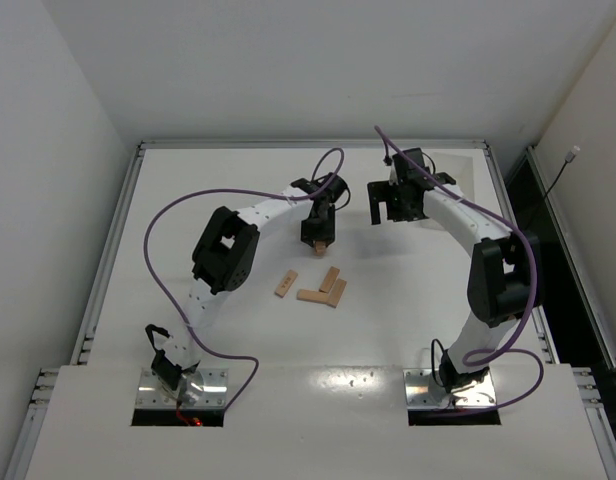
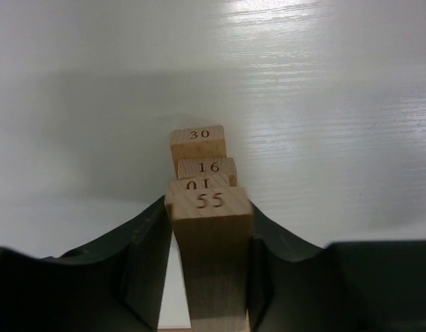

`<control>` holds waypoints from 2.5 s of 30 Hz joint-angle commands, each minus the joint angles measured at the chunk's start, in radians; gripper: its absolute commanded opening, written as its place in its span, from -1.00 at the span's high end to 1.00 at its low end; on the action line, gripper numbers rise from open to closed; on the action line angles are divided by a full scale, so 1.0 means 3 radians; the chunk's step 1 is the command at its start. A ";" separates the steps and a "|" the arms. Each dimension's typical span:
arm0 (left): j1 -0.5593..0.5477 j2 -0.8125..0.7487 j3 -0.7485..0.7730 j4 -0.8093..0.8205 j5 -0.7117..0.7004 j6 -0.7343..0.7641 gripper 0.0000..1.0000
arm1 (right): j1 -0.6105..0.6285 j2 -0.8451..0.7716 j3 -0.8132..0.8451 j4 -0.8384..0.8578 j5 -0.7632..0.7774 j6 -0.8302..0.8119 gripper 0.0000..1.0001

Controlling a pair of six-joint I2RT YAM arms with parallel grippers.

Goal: Build the wood block tower

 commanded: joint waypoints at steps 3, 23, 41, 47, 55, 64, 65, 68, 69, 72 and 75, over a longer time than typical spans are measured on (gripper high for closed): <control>0.0008 0.0058 0.0069 0.0023 -0.0014 -0.0035 0.44 | -0.0036 0.0003 -0.0004 0.0078 -0.0043 0.0052 -0.87; 0.0038 0.0120 0.0069 0.0054 -0.0106 -0.0066 1.00 | -0.0036 -0.0027 -0.0035 0.0078 -0.0043 0.0052 -0.87; 0.0335 0.0212 0.0039 0.0054 -0.0449 -0.0035 1.00 | -0.0036 0.0034 -0.0004 0.0078 -0.0104 0.0052 -0.87; 0.0335 0.0181 -0.0100 0.0085 -0.0362 -0.0004 0.65 | -0.0036 0.0065 0.0026 0.0078 -0.0104 0.0052 -0.87; 0.0335 0.0181 -0.0130 0.0115 -0.0326 0.0026 -0.13 | -0.0036 0.0065 0.0026 0.0078 -0.0104 0.0052 -0.87; 0.0305 0.0100 -0.0069 0.0146 -0.0331 0.0128 -0.41 | -0.0036 0.0034 -0.0004 0.0078 -0.0104 0.0052 -0.87; 0.0305 0.0069 -0.0028 0.0146 -0.0331 0.0129 -0.43 | -0.0036 0.0034 -0.0040 0.0078 -0.0135 0.0052 -0.87; 0.0238 -0.0084 0.0013 0.0116 -0.0413 0.0159 -0.43 | -0.0036 -0.0001 -0.0071 0.0108 -0.0135 0.0052 -0.87; 0.0238 -0.0125 0.0013 0.0115 -0.0459 0.0159 -0.43 | -0.0006 -0.0002 -0.0071 0.0108 -0.0135 0.0052 -0.87; 0.0238 -0.0365 0.0048 0.0115 -0.0602 0.0159 -0.46 | -0.0005 -0.0037 -0.0102 0.0169 -0.0135 0.0052 -0.87; 0.0238 -0.0554 0.0079 0.0085 -0.0602 0.0159 -0.46 | -0.0005 -0.0073 -0.0137 0.0170 -0.0135 0.0022 -0.87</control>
